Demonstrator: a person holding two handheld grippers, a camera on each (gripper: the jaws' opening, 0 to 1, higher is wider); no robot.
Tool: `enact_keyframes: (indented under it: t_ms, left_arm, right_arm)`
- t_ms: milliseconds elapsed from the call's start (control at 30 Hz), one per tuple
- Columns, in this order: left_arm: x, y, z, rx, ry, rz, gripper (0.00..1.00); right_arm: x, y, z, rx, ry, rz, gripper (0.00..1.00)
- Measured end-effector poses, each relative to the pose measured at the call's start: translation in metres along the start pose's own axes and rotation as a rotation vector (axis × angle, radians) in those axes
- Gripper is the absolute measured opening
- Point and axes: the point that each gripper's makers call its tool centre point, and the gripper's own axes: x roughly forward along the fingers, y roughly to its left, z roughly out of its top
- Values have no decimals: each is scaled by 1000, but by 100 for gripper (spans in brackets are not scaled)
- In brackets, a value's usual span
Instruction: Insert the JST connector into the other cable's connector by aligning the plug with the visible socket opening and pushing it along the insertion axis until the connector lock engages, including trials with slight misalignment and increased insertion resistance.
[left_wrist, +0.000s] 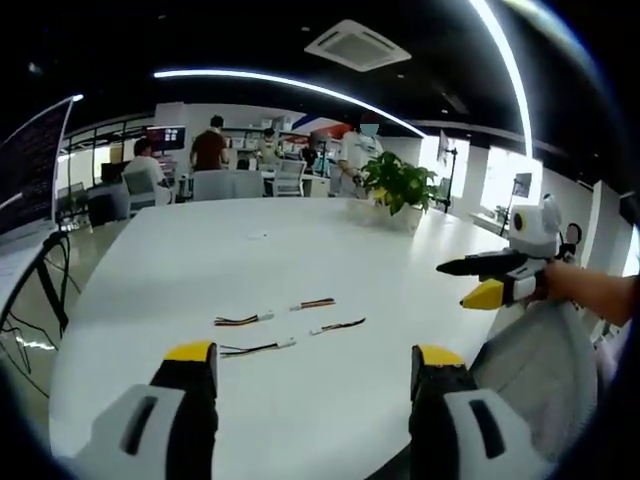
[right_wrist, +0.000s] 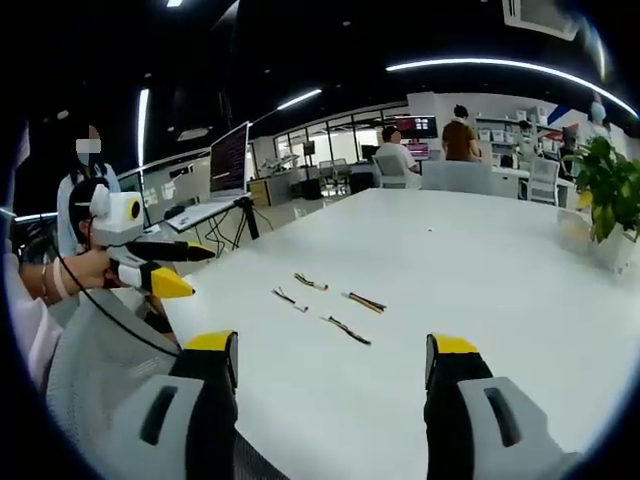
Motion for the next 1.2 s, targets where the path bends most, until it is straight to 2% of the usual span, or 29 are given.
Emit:
enact_keyframes:
  t_ms: [767, 1200]
  left_arm:
    - [2, -4, -2, 32, 17, -19, 77]
    - [2, -6, 5, 51, 11, -29, 78]
  right_arm:
    - [0, 1, -1, -4, 9, 1, 73]
    - [-4, 2, 8, -5, -15, 8, 73]
